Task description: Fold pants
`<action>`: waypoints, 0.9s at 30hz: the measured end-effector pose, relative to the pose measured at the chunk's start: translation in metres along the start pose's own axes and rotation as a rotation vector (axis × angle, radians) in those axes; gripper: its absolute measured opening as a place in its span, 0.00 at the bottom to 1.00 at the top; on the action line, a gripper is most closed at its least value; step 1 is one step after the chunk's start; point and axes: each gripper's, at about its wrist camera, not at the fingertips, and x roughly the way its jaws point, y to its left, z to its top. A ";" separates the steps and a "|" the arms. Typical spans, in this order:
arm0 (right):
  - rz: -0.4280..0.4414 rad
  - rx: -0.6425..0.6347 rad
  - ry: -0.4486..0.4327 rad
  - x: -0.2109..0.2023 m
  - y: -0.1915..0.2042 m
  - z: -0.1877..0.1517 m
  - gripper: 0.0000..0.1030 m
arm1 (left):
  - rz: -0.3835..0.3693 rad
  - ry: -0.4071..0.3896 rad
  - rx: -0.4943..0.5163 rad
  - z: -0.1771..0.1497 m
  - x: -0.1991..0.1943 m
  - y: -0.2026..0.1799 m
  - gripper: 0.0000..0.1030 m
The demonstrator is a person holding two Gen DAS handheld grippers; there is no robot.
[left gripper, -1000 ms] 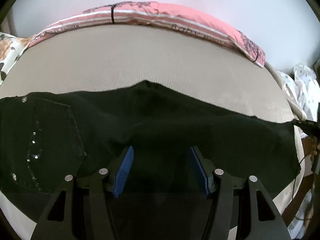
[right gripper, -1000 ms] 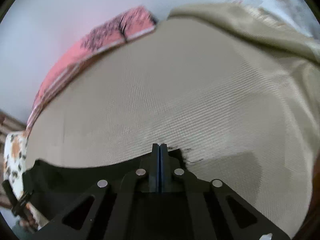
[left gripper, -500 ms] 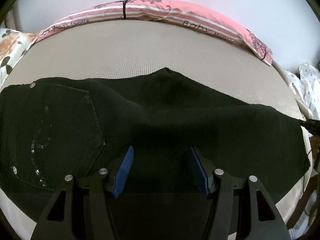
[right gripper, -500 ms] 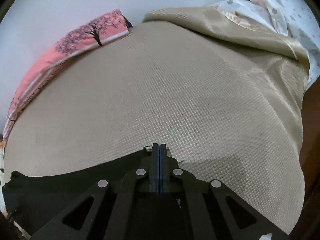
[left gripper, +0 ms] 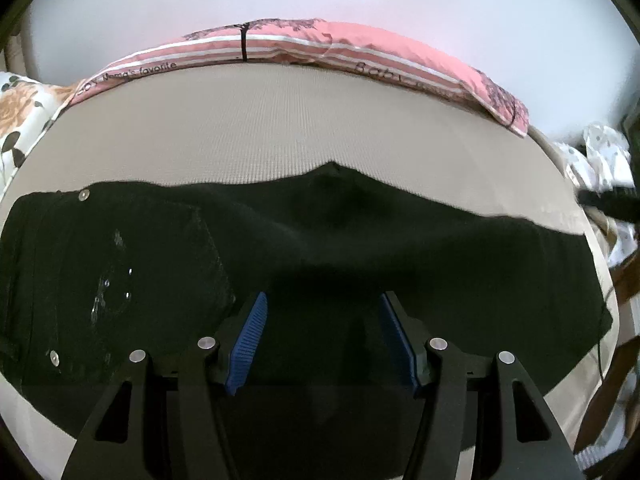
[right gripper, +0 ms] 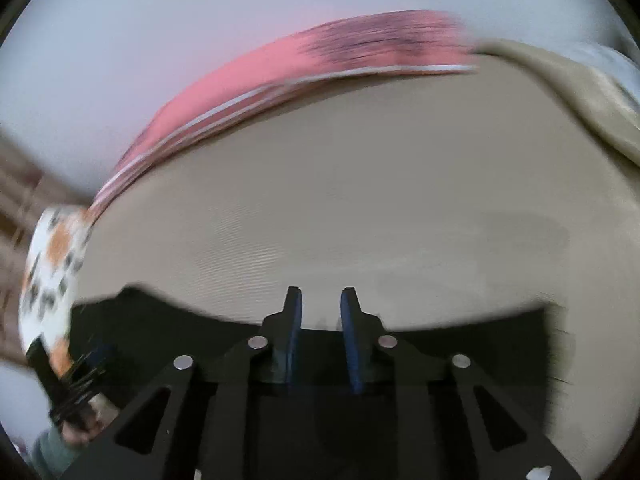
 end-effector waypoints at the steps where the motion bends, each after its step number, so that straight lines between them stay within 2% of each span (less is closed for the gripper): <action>1: 0.029 -0.040 0.028 0.012 0.021 0.002 0.23 | 0.004 0.008 0.003 -0.003 0.001 0.001 0.57; 4: 0.133 -0.155 0.122 0.053 0.089 0.006 0.27 | -0.002 0.043 -0.005 -0.015 0.003 0.006 0.57; 5: 0.163 -0.193 0.152 0.066 0.111 0.008 0.31 | -0.005 0.046 -0.011 -0.019 0.002 0.008 0.57; 7: 0.219 -0.289 0.212 0.093 0.157 0.007 0.32 | -0.016 0.039 -0.011 -0.027 -0.002 0.011 0.57; 11: 0.275 -0.414 0.304 0.135 0.226 -0.002 0.34 | -0.024 0.048 -0.002 -0.037 -0.007 0.012 0.57; 13: 0.285 -0.450 0.330 0.152 0.248 -0.006 0.34 | -0.030 0.046 -0.007 -0.042 -0.010 0.014 0.57; 19: 0.330 -0.491 0.414 0.191 0.283 -0.008 0.35 | -0.056 0.038 -0.017 -0.049 -0.014 0.019 0.57; 20: 0.332 -0.500 0.402 0.192 0.285 -0.009 0.20 | -0.062 0.038 -0.022 -0.049 -0.013 0.021 0.57; 21: 0.352 -0.503 0.388 0.191 0.288 -0.009 0.10 | -0.070 0.037 -0.028 -0.048 -0.013 0.022 0.58; 24: 0.383 -0.483 0.333 0.185 0.294 0.002 0.07 | -0.088 0.032 -0.032 -0.050 -0.014 0.025 0.58; 27: 0.354 -0.471 0.310 0.190 0.293 0.008 0.06 | -0.111 0.021 -0.045 -0.052 -0.015 0.028 0.58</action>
